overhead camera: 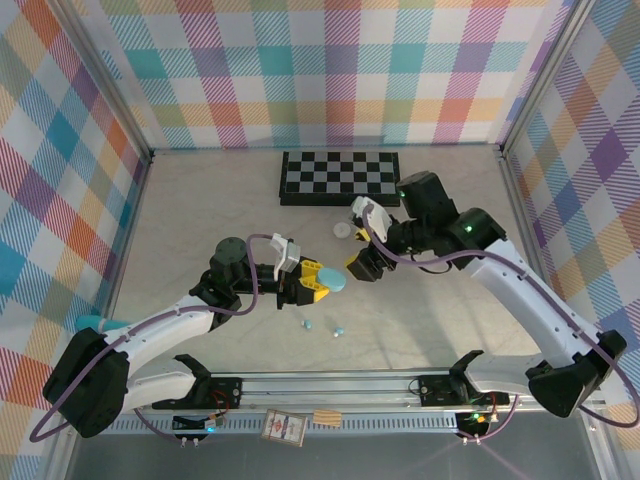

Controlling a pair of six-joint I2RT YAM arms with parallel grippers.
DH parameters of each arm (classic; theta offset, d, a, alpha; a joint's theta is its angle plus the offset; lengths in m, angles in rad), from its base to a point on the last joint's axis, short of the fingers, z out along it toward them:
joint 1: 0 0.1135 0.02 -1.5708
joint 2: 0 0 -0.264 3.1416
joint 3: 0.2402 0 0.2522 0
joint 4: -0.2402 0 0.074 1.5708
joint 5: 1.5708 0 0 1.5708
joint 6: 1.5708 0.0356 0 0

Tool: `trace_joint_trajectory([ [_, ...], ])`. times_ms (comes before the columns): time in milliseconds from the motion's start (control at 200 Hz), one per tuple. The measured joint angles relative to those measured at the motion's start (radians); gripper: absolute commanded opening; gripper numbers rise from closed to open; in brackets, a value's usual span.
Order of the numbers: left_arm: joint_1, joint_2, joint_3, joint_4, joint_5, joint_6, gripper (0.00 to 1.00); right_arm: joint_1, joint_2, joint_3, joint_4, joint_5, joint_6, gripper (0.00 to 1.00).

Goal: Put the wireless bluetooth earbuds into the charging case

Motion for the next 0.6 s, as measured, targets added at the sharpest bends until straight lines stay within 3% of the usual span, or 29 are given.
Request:
trace_joint_trajectory([
  [225,0.000,0.000,0.000,0.028,-0.001,-0.008,0.25,0.007,-0.032,-0.049,0.045,-0.087,-0.007,0.82],
  [600,0.000,0.002,0.000,0.053,0.000,-0.037,0.25,0.073,0.011,-0.100,0.109,-0.081,-0.019,0.84],
])
